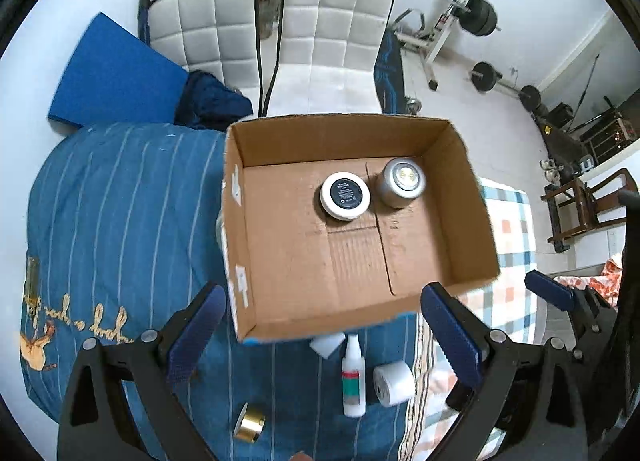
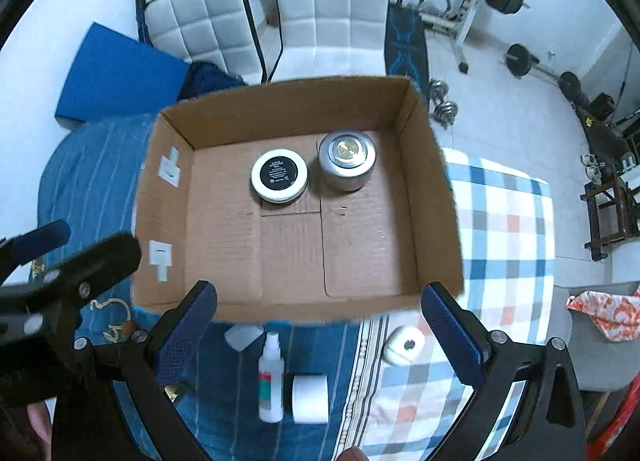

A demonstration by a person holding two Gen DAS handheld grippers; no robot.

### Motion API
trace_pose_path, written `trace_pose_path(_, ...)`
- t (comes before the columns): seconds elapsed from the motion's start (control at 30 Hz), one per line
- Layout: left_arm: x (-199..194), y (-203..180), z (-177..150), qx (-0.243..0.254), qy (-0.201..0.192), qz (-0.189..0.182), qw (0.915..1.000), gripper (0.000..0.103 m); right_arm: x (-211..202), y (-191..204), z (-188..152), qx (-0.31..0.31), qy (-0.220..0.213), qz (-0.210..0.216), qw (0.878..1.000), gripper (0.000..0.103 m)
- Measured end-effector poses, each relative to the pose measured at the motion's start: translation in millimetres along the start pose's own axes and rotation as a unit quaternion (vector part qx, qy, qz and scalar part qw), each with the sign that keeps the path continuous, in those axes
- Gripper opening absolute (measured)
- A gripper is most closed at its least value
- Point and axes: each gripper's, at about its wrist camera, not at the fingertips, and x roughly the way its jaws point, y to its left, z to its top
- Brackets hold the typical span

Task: Organize rigid objects
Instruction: 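Withdraw both tools from the box toward the loose items, then grasp the gold tin with the left tool while the right tool grasps the white tape roll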

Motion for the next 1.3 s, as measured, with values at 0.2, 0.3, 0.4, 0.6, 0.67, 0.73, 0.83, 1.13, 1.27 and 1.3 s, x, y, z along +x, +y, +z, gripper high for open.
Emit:
trace_pose_path(0.2, -39, -10, -27, 0.010, -0.028, 0.006, 0.9995, 0.100, -51, 4, -33, 0.004, -0.029, 0.003, 1.000, 0.103)
trace_pose_path(0.3, -59, -15, -39, 0.015, -0.043, 0.007, 0.9989, 0.100, -72, 5, -45, 0.002, -0.042, 0.000, 0.999, 0.103)
trace_pose_path(0.4, -77, -22, -48, 0.019, -0.063, 0.011, 0.9978, 0.100, -93, 2, -57, -0.001, -0.059, -0.002, 0.998, 0.103)
trace_pose_path(0.6, -111, -35, -66, 0.019, -0.095, 0.007, 0.9953, 0.100, -130, -6, -74, -0.010, -0.089, -0.009, 0.996, 0.103)
trace_pose_path(0.67, -121, -39, -70, 0.019, -0.103, 0.004, 0.9945, 0.100, -139, -10, -78, -0.010, -0.096, -0.005, 0.995, 0.103)
trace_pose_path(0.73, -129, -41, -74, 0.015, -0.110, 0.002, 0.9938, 0.100, -145, -15, -83, -0.006, -0.104, -0.005, 0.995, 0.103)
trace_pose_path(0.83, -129, -35, -82, 0.007, -0.114, 0.030, 0.9930, 0.100, -142, -20, -92, -0.004, -0.110, 0.012, 0.994, 0.103)
trace_pose_path(1.13, -41, 33, -132, -0.021, -0.004, 0.127, 0.9916, 0.100, -20, -27, -126, 0.005, 0.044, 0.054, 0.998, 0.103)
trace_pose_path(1.27, 19, 65, -159, -0.044, 0.072, 0.141, 0.9864, 0.100, 47, -24, -144, 0.005, 0.109, 0.049, 0.993, 0.103)
trace_pose_path(1.3, 34, 71, -165, -0.047, 0.089, 0.140, 0.9850, 0.100, 65, -22, -149, 0.004, 0.123, 0.044, 0.991, 0.103)
